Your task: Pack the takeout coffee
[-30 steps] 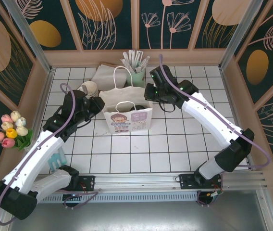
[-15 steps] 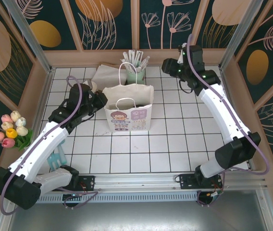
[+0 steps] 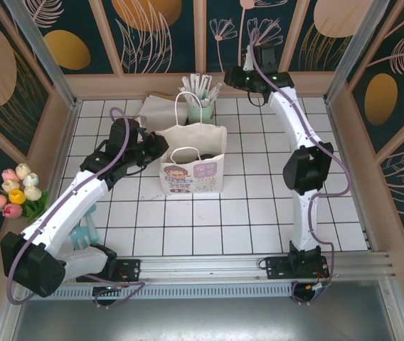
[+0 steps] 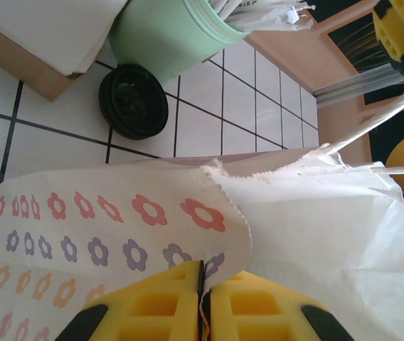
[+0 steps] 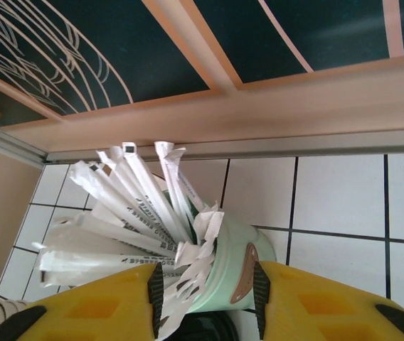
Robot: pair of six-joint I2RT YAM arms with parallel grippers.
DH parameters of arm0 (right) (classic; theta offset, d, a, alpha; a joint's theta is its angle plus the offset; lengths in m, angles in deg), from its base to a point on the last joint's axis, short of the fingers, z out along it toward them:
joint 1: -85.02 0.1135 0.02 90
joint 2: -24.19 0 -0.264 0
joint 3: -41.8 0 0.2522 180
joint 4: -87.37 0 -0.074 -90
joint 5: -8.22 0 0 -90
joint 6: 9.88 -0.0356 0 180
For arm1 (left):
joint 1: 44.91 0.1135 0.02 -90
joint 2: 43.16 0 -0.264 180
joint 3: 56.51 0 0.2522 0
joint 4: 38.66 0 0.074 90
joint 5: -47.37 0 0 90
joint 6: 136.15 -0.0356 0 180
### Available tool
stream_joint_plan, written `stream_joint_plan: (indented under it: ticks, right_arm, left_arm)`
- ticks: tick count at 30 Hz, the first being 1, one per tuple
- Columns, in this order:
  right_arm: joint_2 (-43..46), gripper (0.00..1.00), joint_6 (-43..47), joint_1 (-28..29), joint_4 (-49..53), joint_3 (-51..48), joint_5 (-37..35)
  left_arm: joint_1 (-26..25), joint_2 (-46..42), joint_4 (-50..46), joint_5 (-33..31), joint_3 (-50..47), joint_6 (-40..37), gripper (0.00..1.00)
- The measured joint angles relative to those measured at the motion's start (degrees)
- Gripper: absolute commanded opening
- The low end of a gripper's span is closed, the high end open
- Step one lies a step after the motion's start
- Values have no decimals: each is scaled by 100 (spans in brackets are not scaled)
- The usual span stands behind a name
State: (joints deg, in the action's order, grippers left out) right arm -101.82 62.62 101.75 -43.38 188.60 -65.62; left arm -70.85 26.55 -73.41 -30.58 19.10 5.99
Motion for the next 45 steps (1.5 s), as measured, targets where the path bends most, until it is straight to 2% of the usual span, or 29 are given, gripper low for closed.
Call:
stream_joint_plan:
  ticks: [10, 20, 30, 40, 45]
  right_arm:
    - [-262, 34, -389, -24, 87, 140, 645]
    - [-614, 29, -605, -24, 76, 155, 903]
    - [-616, 34, -798, -24, -114, 160, 1054]
    - [-782, 23, -859, -24, -227, 225, 1054]
    - [-868, 13, -885, -17, -225, 225, 1051]
  left_arm:
    - [0, 15, -236, -138, 118, -44, 13]
    - [0, 48, -240, -186, 129, -90, 13]
    - [0, 50, -240, -199, 129, -109, 13]
    - [0, 48, -240, -199, 127, -142, 13]
    - [0, 48, -240, -201, 127, -155, 13]
